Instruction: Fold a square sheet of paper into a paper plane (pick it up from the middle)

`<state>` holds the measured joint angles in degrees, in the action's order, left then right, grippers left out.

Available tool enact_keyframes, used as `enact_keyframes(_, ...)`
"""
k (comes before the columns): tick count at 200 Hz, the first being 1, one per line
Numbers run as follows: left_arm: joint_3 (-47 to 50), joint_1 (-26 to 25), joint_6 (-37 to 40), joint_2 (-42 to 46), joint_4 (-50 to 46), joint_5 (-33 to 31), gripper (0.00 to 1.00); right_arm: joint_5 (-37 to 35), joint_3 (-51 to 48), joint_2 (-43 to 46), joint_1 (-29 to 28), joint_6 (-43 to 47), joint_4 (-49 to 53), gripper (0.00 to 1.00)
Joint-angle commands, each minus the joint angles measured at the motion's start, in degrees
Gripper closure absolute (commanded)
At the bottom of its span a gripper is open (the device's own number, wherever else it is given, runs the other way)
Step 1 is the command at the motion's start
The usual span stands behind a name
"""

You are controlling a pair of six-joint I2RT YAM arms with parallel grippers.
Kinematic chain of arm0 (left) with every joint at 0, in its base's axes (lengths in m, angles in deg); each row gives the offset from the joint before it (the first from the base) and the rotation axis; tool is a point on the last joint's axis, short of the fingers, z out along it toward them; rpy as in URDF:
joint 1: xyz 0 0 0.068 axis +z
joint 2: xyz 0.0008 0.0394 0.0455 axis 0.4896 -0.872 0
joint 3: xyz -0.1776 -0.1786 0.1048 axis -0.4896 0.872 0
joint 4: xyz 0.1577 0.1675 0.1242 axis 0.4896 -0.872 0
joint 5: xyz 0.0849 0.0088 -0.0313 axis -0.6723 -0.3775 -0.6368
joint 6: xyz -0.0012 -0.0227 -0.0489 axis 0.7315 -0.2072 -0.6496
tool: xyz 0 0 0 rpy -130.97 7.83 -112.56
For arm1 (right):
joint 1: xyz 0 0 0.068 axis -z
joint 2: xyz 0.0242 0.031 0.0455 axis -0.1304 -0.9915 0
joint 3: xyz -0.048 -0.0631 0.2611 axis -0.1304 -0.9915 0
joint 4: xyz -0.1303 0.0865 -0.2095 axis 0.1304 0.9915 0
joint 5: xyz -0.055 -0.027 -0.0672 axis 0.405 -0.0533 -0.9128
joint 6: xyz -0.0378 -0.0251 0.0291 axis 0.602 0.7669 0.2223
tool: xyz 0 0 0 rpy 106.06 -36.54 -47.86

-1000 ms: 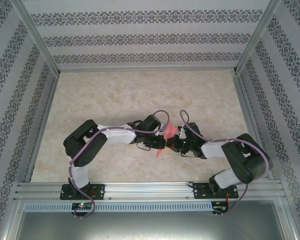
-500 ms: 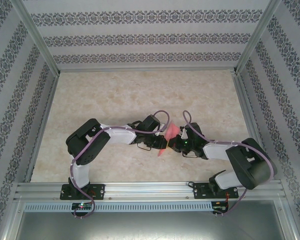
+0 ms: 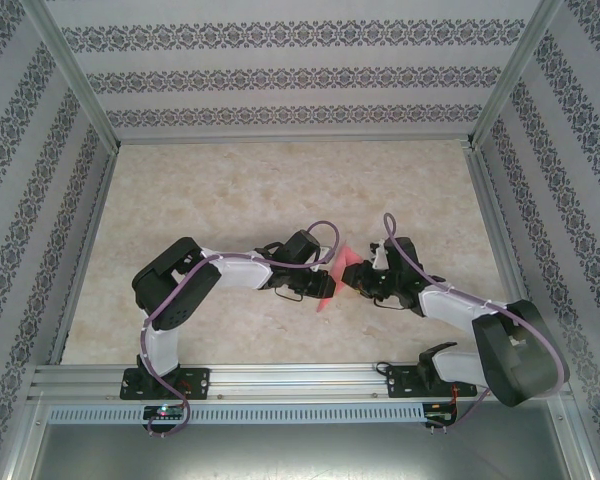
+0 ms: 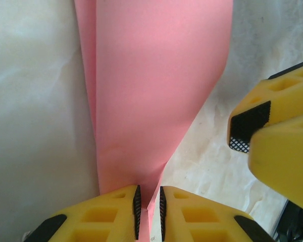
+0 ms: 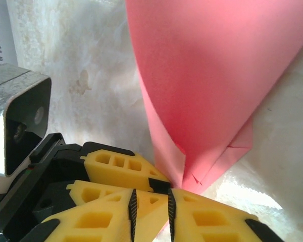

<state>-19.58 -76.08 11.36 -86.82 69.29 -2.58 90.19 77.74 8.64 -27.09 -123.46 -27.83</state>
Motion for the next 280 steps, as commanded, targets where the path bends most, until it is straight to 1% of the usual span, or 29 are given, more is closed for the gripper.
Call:
enact_keyframes(1,0.79,0.19,0.76,-2.13,-0.95,-0.84,0.78,1.78,2.10,-2.07,0.42,1.92,0.43,0.74)
enact_keyframes(13,0.66,0.18,0.92,-2.07,-1.05,-0.67,0.78,1.99,2.73,-3.39,0.43,2.30,0.73,0.74)
enact_keyframes(28,0.67,0.18,1.18,-1.85,-1.19,-0.64,0.78,1.52,2.96,-4.31,0.38,2.71,0.99,0.70)
enact_keyframes(48,0.86,0.17,1.56,-1.76,-1.15,-0.66,0.78,0.67,3.52,-4.96,0.43,3.15,1.32,0.69)
enact_keyframes(60,0.86,0.18,1.71,-1.67,-1.08,-0.38,0.78,1.38,3.92,-5.76,0.26,3.05,0.46,0.69)
enact_keyframes(77,1.14,0.16,2.06,-1.34,-0.90,-0.33,0.78,0.12,5.13,-6.92,0.21,4.55,3.67,0.67)
enact_keyframes(106,1.14,0.18,2.25,-1.57,-0.97,0.12,0.78,-1.98,5.74,-6.99,0.07,6.19,6.28,0.65)
enact_keyframes(128,0.93,0.18,2.42,-1.93,-0.93,0.50,0.78,-0.31,5.77,-7.90,-0.12,5.23,2.80,0.66)
enact_keyframes(151,0.95,0.15,2.76,-1.88,-1.11,0.79,0.77,0.31,6.75,-9.82,-0.53,5.31,2.12,0.67)
enact_keyframes(163,0.89,0.13,2.93,-1.91,-1.20,0.90,0.77,0.91,6.76,-10.78,-0.47,5.08,1.02,0.69)
enact_keyframes(176,0.89,0.18,3.03,-1.78,-1.12,0.92,0.77,1.20,6.87,-11.44,-0.44,5.00,0.43,0.73)
enact_keyframes(197,0.92,0.10,3.29,-1.28,-0.94,1.82,0.76,0.86,6.85,-11.82,-0.44,5.46,0.90,0.87)
enact_keyframes(222,1.15,-0.08,3.88,0.49,-1.69,1.39,0.76,-0.08,7.44,-12.22,-0.43,7.05,3.67,0.98)
enact_keyframes(234,1.06,-0.08,4.25,1.38,-2.50,1.24,0.75,-0.29,7.27,-12.40,-0.34,7.19,3.75,1.00)
enact_keyframes(280,1.24,-0.08,4.66,5.40,-4.78,-0.18,0.71,-2.16,7.66,-13.16,-0.09,9.52,7.08,1.00)
